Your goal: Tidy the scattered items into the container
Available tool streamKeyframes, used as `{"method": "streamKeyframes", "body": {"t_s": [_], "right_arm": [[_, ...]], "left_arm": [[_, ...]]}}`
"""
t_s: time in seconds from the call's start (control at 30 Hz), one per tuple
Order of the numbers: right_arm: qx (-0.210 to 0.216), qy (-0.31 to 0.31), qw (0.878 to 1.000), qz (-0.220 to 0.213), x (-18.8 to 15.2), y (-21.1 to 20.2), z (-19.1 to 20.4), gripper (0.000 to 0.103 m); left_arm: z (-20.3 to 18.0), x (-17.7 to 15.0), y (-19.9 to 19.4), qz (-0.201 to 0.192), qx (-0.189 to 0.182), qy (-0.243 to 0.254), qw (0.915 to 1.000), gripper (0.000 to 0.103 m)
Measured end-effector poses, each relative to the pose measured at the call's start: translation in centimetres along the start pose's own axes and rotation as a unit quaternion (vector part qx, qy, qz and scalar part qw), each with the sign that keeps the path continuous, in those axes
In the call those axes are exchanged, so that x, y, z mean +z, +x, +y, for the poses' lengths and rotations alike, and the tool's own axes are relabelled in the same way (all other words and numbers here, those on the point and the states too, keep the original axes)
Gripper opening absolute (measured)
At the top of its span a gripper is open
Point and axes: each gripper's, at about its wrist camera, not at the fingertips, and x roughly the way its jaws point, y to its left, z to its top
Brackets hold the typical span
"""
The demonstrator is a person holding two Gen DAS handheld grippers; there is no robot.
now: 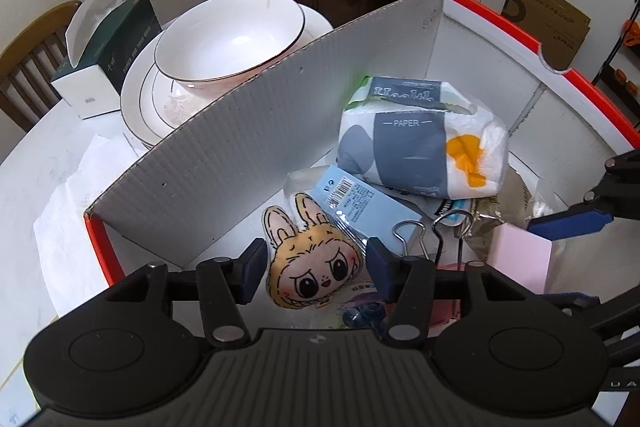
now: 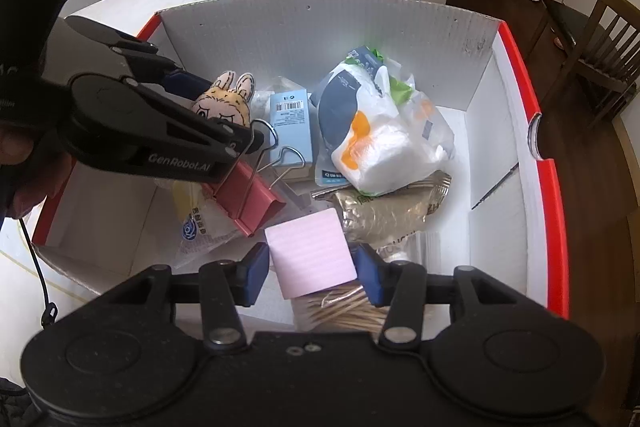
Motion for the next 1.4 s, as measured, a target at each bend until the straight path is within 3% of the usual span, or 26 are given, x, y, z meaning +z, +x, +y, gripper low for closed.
{"method": "streamKeyframes", "body": {"t_s": [0.23, 0.3, 0.47, 1.0, 1.2, 1.33, 1.4], "right_arm": [[0.004, 0.001, 1.0, -0.003, -0.2, -0.6, -0.1, 0.056], [0.004, 0.002, 1.0, -0.008, -0.3, -1.0, -0.2, 0.064], [0.006, 0.005, 1.0, -0.022, -0.3, -2.1, -0.2, 0.064], [0.016, -0.005, 0.998, -0.057, -0.7, -5.5, 0.7, 0.067], [0.019, -0.011, 0.997, -0.076, -1.2, -6.7, 1.2, 0.069], [0.017, -0.01, 0.996, -0.081, -1.5, -7.0, 1.2, 0.07], [0.019, -0.007, 0.996, -0.086, -1.6, -7.3, 1.2, 0.074]], "left_arm": [[-0.4, -0.5, -1.1, -0.016, -0.016, 0.0, 0.9998, 0.063], [-0.3, -0.6, -1.6, -0.021, -0.02, -0.003, 0.9996, 0.064], [-0.2, -1.0, -3.0, -0.038, -0.023, -0.008, 0.999, 0.07], [-0.5, -3.9, -9.2, -0.108, -0.019, -0.053, 0.9925, 0.071], [-0.8, -5.4, -11.0, -0.123, -0.017, -0.064, 0.9902, 0.071], [-0.8, -6.4, -11.6, -0.126, -0.014, -0.075, 0.989, 0.077], [-0.8, -6.9, -11.8, -0.125, -0.012, -0.081, 0.9888, 0.078]]}}
